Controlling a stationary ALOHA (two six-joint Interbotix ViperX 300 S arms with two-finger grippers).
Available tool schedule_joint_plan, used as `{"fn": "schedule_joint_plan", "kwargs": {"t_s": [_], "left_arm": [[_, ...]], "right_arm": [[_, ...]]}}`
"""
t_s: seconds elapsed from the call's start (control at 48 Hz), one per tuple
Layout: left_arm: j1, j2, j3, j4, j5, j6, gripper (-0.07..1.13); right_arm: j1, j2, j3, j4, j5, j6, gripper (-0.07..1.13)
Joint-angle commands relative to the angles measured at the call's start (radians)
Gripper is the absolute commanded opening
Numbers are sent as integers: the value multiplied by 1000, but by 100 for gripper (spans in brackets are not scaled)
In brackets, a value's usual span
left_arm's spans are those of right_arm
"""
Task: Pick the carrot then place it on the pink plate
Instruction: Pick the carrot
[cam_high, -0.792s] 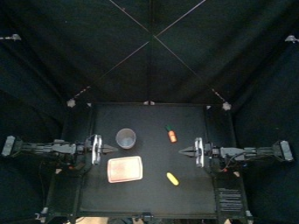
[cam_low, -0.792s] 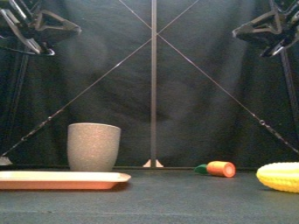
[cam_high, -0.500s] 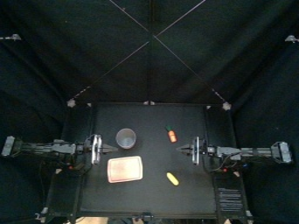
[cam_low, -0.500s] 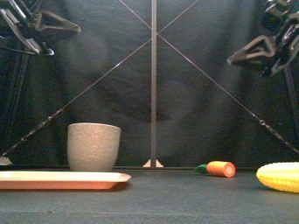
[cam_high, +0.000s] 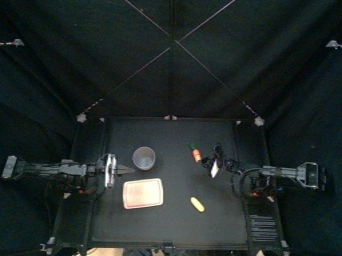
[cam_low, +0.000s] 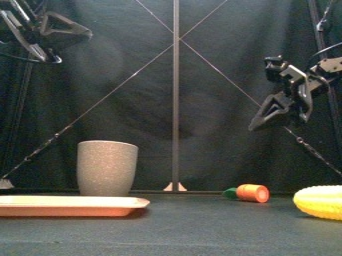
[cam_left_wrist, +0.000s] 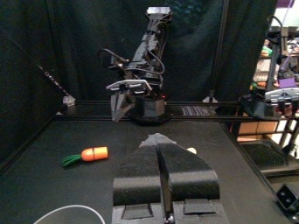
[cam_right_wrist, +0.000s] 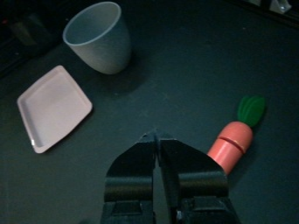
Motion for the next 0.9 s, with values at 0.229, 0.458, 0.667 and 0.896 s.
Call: {"fn": "schedule_joint_plan", "kwargs": {"t_s": [0.229, 0.458, 0.667, 0.896], "left_arm": [[2, 0, -17, 2, -11, 2, -3], [2, 0, -15, 3, -11, 2, -3], [0, -2, -15, 3, -11, 0, -3], [-3, -2, -12, 3, -6, 0, -3]], "right_arm": [[-97, 107, -43, 2, -8, 0, 71], [-98, 227, -89, 5, -15, 2, 96], [-109, 348, -144, -2, -14, -2, 100], [-163, 405, -156, -9, -12, -2, 100]]}}
